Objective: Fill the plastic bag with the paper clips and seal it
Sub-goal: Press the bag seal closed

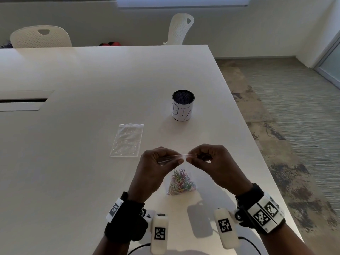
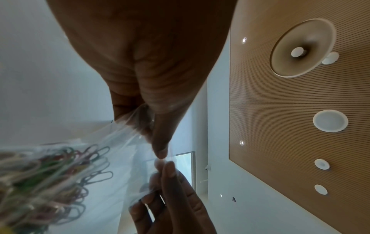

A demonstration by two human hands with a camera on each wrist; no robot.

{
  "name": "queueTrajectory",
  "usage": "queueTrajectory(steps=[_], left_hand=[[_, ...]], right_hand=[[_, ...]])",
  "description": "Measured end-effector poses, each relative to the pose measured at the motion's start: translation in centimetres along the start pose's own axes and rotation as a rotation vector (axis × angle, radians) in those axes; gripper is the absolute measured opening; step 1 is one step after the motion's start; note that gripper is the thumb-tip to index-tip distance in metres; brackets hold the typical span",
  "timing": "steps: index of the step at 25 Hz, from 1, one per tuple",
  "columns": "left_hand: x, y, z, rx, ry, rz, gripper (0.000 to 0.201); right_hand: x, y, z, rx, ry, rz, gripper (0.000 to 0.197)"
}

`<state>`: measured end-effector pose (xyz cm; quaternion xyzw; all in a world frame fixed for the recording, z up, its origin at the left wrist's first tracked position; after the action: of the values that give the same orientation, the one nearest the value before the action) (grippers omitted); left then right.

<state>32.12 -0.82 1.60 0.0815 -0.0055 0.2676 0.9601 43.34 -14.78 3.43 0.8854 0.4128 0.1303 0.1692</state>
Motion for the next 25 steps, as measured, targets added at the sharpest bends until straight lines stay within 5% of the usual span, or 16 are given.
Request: queueTrajectory(steps=[25], left_hand=[[-0.20, 0.25, -0.21, -0.052, -0.054, 0.059, 0.012]], right_hand=[[0.21, -0.47, -0.53, 0.036, 0.141, 0.075, 0.006]])
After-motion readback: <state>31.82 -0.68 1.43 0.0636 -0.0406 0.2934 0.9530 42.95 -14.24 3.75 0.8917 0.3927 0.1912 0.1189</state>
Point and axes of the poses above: each hand's wrist, its own x-axis towards the middle knuckle, its own y-axis out of the back of the hand, z = x × y, the point moved 10 cm from there along x, towards the middle knuckle, and after that the axes turned 1 degree about -y, right-handed, at the moved point
